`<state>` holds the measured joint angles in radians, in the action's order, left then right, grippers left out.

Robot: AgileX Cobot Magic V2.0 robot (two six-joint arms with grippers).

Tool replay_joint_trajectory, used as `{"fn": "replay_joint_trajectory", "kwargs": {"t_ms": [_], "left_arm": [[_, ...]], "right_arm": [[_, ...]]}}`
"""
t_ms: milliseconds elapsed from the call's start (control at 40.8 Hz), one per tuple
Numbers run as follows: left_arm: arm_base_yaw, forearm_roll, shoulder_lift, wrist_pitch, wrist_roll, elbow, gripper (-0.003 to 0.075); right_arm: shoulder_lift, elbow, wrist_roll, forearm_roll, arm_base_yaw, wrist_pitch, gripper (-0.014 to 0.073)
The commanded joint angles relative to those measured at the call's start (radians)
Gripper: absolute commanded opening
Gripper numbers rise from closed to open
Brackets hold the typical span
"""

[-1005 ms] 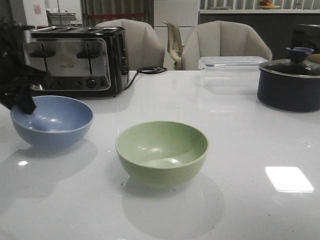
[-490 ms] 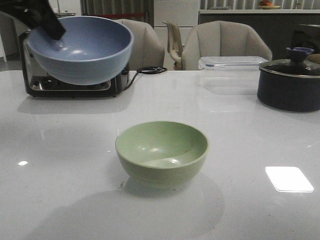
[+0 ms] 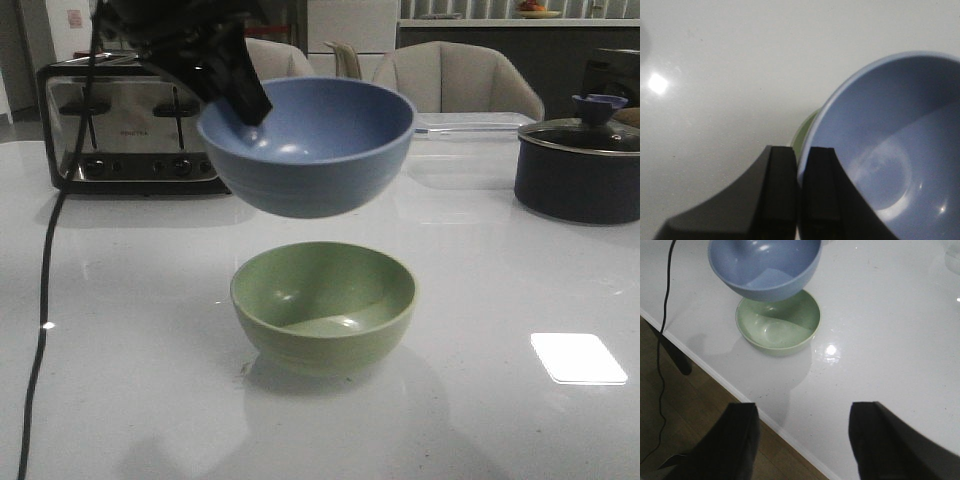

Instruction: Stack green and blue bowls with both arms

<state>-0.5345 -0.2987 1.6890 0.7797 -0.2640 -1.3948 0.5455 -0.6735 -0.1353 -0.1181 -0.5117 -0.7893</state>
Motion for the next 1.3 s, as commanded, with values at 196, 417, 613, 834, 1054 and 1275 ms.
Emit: {"fn": "replay_joint_trajectory", "kwargs": {"t_ms": [196, 417, 613, 834, 1054, 1275], "left_arm": [[-0.008, -0.073, 0.095, -0.039, 0.001, -0.04, 0.0098], [-0.008, -0.077, 0.148, -0.066, 0.001, -0.04, 0.0104], [-0.008, -0.077, 0.148, -0.061, 0.001, -0.04, 0.0306], [-0.008, -0.077, 0.109, -0.027, 0.001, -0.06, 0.0499], [-0.008, -0.067, -0.056, -0.01, -0.003, -0.03, 0.049], [-0.008, -0.065, -0.307, -0.013, -0.065, 0.136, 0.049]], "right_arm": [[0.002, -0.027, -0.007, 0.002, -0.001, 0.072, 0.0495], [0.002, -0.027, -0.007, 0.002, -0.001, 0.072, 0.0495], [0.002, -0.027, -0.007, 0.002, -0.001, 0.072, 0.0495], [0.002, -0.027, -0.007, 0.002, -0.001, 0.072, 0.0495], [0.002, -0.027, -0.007, 0.002, -0.001, 0.072, 0.0495], [0.002, -0.027, -0.007, 0.002, -0.001, 0.072, 0.0495]]}}
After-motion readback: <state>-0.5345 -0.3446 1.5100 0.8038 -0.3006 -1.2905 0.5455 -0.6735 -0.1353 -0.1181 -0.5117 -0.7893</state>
